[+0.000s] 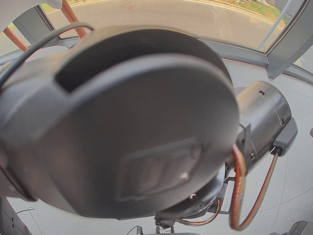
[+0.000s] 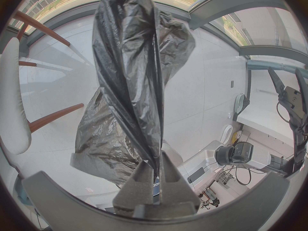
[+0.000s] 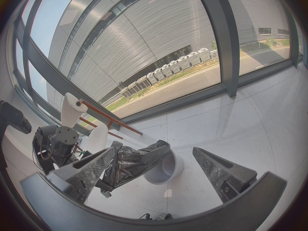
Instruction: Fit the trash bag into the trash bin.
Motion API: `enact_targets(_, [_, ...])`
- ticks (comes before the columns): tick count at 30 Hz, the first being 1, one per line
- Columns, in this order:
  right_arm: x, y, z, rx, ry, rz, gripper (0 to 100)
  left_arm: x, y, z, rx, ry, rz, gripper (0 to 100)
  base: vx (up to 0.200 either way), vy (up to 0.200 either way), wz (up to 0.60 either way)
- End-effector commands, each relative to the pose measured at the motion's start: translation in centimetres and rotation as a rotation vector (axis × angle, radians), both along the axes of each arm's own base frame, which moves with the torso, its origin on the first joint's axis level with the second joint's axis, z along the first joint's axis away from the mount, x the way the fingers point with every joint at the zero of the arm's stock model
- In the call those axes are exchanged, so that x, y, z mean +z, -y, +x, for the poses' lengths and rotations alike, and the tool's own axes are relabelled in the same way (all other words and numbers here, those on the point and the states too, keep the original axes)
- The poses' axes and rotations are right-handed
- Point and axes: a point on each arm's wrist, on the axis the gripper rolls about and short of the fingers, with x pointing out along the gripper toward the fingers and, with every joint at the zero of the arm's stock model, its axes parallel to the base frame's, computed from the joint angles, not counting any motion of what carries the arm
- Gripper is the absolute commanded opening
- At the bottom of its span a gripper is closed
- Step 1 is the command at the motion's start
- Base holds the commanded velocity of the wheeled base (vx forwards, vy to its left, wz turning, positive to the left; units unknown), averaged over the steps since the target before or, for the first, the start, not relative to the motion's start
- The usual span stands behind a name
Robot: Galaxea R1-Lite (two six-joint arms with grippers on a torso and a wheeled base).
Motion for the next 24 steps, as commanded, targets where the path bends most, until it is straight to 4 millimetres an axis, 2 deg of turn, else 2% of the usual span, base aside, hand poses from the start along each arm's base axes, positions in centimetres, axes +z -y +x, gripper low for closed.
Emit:
enact_targets(1, [-0.6,0.1,-0.2,0.002,-0.007,-0.005,100,0.0,-0.4,-0.3,0.001,0.008,0.039,0,0.0,0.0,0.0])
enact_targets(10, [-0.5,0.1,-0.2,0.002,-0.001,-0.002,100,-0.8,-0.1,0.4,0.006,0.015,0.08,0,0.0,0.0,0.0])
enact_targets(12, [-0.5,0.1,-0.2,0.006,0.0,-0.001,100,-1.7,0.5,0.7,0.002,0.009,0.1,0,0.0,0.0,0.0])
enact_targets(15, [-0.1,0.0,0.0,0.013,0.014,-0.01,100,-4.2,1.7,2.9,-0.005,0.003,0.146,0,0.0,0.0,0.0])
enact_targets(19, [0.5,-0.6,1.2,0.011,-0.01,-0.037,100,-6.5,2.7,5.5,-0.097,0.045,0.187,0,0.0,0.0,0.0])
enact_targets(24, [0.4,-0.8,3.6,-0.074,-0.092,-0.045,100,-6.4,2.5,6.2,-0.268,0.101,0.243,0,0.0,0.0,0.0])
